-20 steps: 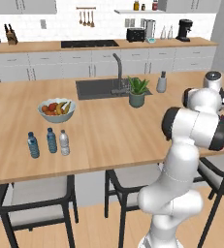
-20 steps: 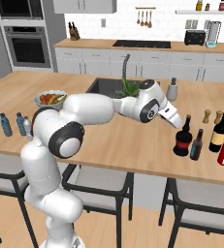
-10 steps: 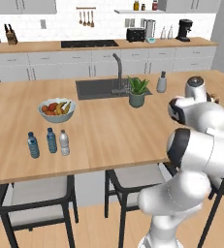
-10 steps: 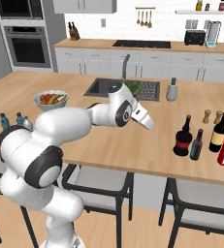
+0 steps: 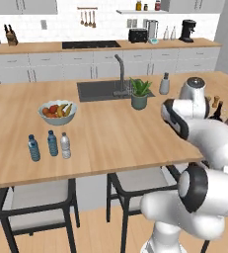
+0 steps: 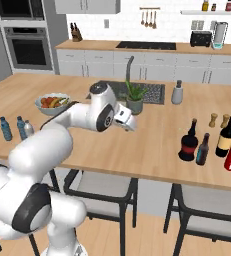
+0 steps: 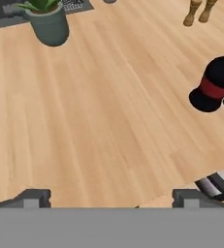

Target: Move the plastic bottles in the middle to the plastics group, and the glass bottles in the middle to the glass group.

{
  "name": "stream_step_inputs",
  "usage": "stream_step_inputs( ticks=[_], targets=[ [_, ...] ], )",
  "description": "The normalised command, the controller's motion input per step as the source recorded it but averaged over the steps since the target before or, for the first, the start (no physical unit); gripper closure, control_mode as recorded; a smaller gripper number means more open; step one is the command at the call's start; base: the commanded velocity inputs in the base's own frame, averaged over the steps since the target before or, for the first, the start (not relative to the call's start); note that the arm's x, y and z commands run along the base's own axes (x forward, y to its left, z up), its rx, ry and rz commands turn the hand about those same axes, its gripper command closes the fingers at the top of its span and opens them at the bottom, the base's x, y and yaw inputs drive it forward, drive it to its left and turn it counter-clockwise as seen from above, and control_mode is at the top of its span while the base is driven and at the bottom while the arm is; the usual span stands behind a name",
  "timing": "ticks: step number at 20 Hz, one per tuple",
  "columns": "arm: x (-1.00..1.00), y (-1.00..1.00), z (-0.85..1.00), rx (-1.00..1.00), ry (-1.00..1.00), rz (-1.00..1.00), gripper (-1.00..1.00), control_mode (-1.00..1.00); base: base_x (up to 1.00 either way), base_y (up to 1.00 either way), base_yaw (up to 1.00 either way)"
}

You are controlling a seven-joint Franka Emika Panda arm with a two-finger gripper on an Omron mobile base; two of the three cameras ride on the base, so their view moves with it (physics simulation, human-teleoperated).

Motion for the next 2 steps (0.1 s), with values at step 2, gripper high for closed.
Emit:
stream_step_inputs(
  ticks=[2],
  targets=[
    [-0.56,0.65,0.32,0.03,0.06,0.33,-1.0,-1.0,0.0,0.0,0.0]
  ],
)
